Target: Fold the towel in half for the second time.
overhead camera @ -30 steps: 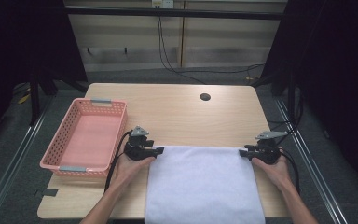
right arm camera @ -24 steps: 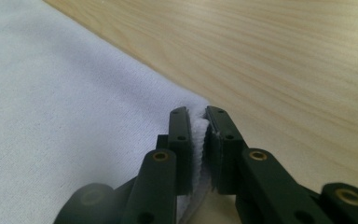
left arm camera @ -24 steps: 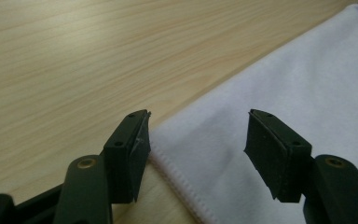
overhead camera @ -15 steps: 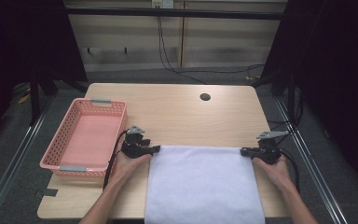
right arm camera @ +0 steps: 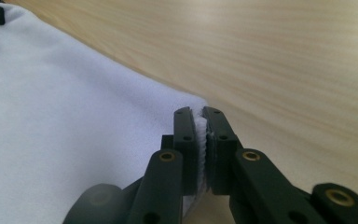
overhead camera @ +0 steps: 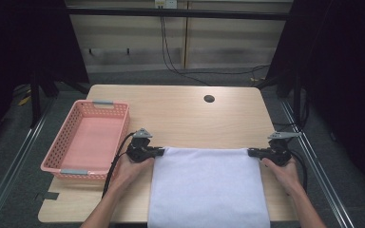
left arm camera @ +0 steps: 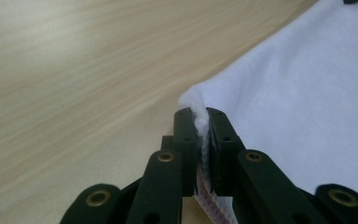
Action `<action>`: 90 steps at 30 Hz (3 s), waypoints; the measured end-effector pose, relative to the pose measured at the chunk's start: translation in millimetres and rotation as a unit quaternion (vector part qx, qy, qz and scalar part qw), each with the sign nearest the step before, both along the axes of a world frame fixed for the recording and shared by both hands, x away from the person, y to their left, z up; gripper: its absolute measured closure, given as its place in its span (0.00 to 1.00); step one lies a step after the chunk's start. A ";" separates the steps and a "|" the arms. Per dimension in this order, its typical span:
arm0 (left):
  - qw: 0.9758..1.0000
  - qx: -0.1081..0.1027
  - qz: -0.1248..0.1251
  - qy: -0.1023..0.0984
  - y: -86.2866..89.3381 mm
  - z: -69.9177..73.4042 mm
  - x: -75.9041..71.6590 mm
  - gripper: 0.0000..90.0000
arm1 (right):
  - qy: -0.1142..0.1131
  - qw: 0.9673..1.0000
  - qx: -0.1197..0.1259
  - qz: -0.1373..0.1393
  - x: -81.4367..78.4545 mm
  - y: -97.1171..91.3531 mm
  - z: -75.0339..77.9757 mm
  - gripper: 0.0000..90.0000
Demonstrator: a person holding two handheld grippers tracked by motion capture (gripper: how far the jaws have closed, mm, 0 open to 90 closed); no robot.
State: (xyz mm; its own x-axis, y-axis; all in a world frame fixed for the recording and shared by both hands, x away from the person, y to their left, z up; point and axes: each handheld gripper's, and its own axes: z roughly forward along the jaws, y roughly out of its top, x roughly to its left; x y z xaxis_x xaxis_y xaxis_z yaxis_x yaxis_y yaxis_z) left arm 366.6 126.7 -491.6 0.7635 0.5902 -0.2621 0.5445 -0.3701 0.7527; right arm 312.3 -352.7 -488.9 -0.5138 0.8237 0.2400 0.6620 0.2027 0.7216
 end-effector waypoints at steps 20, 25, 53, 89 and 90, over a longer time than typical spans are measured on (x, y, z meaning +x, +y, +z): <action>0.999 -0.020 -0.002 -0.030 7.2 62.3 14.2 0.94 | -0.068 0.997 0.039 0.002 16.1 -6.3 59.9 0.95; 0.999 -0.026 0.013 -0.045 6.8 64.7 22.2 0.94 | -0.067 0.997 0.043 -0.010 27.8 -3.2 66.4 0.95; 0.994 -0.052 0.033 -0.092 3.7 103.8 47.7 0.94 | -0.119 0.990 0.071 -0.030 48.0 -9.1 102.5 0.95; 0.996 0.000 -0.093 0.008 33.6 12.7 -124.2 0.88 | -0.011 0.993 0.024 0.116 -139.8 6.0 24.3 0.85; 0.995 0.000 -0.100 0.012 34.8 12.0 -127.9 0.88 | -0.004 0.993 0.021 0.120 -142.5 6.3 22.8 0.84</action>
State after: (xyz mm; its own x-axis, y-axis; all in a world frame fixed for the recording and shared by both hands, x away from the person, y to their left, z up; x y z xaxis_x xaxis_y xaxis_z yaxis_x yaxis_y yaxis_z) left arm 238.7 161.5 -479.6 0.8596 0.4263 -0.2818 0.4773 -0.4728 0.7407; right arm 169.9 -346.4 -466.1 -0.6960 0.6671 0.2657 0.5921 0.3238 0.7379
